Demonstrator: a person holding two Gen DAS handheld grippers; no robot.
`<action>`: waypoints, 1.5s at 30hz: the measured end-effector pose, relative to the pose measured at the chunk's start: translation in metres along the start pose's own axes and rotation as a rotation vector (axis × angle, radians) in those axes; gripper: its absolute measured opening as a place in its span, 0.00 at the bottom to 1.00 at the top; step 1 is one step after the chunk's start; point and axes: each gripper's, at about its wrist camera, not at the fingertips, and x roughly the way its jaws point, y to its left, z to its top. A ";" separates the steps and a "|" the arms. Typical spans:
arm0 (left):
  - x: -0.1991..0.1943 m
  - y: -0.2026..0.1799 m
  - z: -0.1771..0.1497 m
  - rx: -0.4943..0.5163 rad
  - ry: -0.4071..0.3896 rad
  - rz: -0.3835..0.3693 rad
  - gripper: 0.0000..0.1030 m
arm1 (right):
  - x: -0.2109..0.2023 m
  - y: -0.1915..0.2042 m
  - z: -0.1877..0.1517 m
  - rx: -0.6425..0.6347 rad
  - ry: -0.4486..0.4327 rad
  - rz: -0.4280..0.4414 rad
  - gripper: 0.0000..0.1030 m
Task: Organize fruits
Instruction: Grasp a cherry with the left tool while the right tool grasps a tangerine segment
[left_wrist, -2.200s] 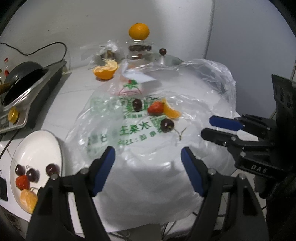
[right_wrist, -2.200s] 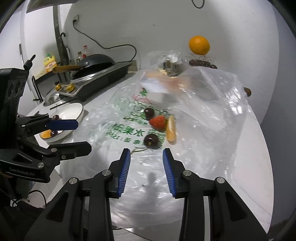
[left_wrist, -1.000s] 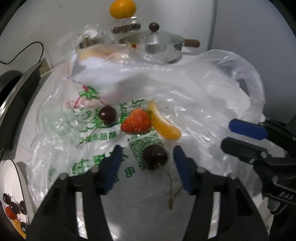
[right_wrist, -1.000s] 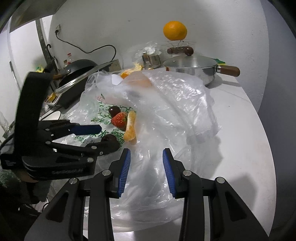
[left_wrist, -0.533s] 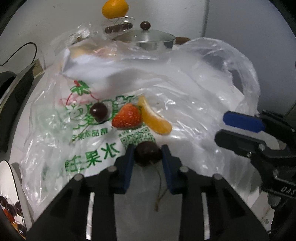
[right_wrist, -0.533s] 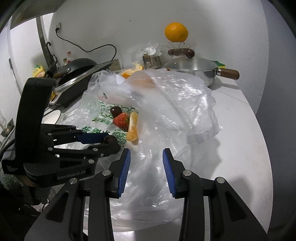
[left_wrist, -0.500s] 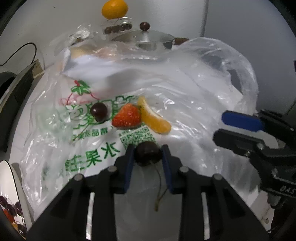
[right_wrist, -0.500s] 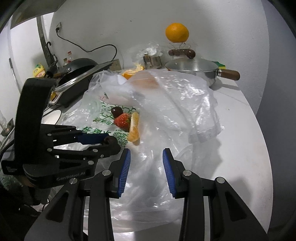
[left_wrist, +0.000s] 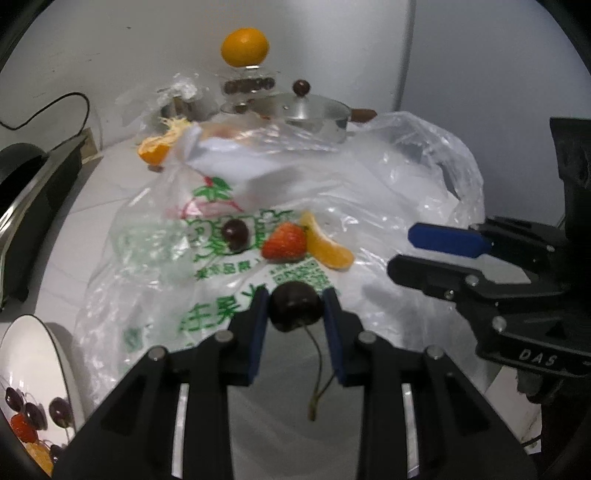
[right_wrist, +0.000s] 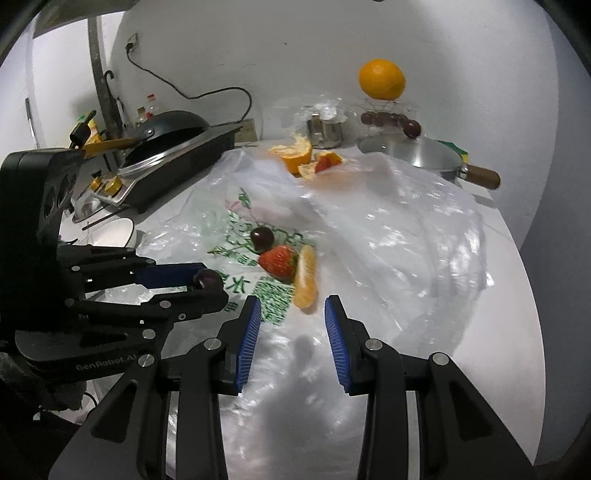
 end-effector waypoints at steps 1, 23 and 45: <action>-0.003 0.003 0.000 -0.005 -0.006 0.001 0.29 | 0.002 0.002 0.002 -0.005 0.001 0.003 0.37; -0.010 0.041 -0.003 -0.059 -0.055 -0.052 0.29 | 0.063 0.005 0.009 -0.020 0.147 -0.070 0.37; -0.025 0.048 -0.013 -0.066 -0.071 -0.056 0.29 | 0.077 0.020 0.015 -0.077 0.157 -0.162 0.17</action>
